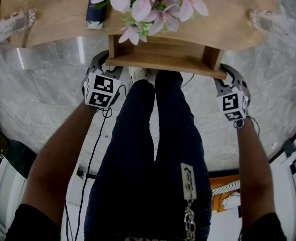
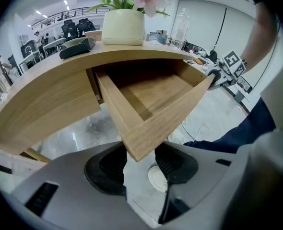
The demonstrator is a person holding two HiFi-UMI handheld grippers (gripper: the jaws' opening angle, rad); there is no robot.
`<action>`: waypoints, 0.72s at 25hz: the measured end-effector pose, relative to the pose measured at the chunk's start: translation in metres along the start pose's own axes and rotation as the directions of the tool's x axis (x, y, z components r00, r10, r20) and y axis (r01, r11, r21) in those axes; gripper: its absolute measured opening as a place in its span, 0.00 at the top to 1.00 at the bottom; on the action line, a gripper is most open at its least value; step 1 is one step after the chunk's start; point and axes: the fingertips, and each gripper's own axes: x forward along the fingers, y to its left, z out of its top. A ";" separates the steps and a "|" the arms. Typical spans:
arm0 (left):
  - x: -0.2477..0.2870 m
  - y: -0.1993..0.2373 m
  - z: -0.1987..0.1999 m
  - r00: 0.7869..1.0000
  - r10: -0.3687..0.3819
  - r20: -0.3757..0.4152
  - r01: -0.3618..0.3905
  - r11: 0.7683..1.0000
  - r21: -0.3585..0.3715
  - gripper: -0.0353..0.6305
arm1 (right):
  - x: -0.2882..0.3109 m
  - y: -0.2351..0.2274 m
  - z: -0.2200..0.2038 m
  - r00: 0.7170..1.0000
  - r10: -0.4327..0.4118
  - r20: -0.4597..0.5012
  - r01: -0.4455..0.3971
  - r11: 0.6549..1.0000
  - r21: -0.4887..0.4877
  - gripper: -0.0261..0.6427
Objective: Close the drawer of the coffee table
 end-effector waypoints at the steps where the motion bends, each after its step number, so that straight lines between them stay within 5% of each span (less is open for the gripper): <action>1: 0.000 -0.001 -0.001 1.000 0.000 -0.001 0.000 1.000 -0.001 0.64 | 0.000 0.001 -0.001 1.000 0.003 -0.001 -0.003 1.000 -0.003 0.73; 18: 0.001 -0.014 -0.030 0.998 -0.013 -0.053 0.013 1.000 0.001 0.65 | 0.005 0.030 -0.018 0.997 0.045 -0.056 -0.044 0.999 0.013 0.73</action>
